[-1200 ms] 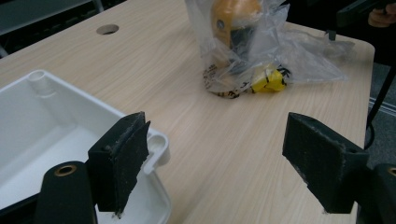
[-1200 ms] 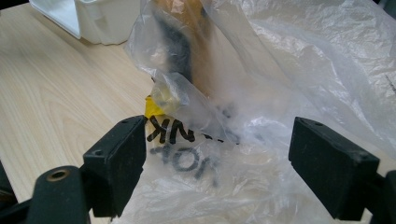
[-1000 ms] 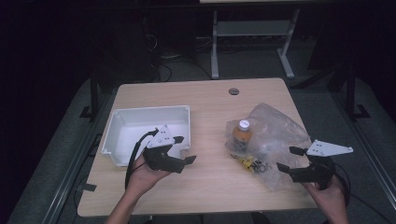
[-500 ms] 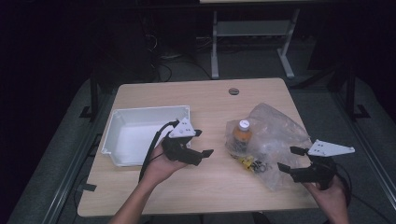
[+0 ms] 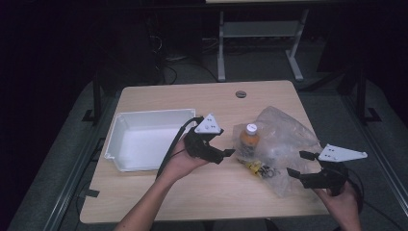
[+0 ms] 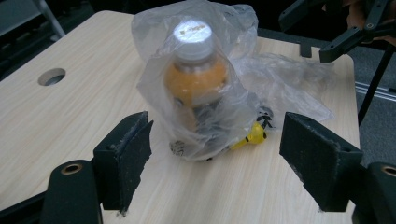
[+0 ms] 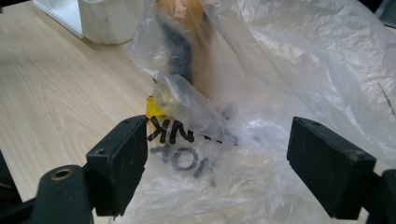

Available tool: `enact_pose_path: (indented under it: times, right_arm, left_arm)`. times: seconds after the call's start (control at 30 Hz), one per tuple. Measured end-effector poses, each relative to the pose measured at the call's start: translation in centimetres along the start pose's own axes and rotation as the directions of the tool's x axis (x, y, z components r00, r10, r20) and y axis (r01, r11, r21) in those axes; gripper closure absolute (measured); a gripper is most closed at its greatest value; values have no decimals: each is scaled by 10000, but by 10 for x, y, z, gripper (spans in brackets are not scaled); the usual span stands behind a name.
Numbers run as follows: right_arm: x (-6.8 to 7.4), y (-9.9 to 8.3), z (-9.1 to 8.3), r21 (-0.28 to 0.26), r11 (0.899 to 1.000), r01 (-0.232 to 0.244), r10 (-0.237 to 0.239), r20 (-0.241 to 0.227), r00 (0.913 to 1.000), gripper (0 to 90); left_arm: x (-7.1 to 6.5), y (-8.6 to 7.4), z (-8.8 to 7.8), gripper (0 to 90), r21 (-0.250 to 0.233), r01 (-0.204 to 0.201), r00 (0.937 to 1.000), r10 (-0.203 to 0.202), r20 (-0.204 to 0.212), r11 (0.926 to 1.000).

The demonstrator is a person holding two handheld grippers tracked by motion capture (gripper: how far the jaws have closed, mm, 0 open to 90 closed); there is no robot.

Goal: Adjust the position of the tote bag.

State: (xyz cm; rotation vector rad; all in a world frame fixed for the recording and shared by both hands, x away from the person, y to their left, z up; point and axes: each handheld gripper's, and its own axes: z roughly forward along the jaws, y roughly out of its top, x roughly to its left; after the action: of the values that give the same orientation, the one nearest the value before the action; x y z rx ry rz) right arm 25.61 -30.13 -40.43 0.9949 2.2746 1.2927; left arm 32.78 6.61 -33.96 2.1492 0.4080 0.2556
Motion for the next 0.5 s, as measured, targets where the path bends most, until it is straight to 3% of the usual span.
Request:
enact_pose_path:
  times: [0.33,0.5]
  right_arm:
    - [-1,0,-3,-67,10000,50,-50,47,10000,200]
    - [0,-1,-2,-22,10000,26,-26,33,10000,201]
  left_arm:
    - [3,13,22,275,310,-233,9993,223,307,9992]
    - [6,15,30,285,365,-62,9992,48,391,9993]
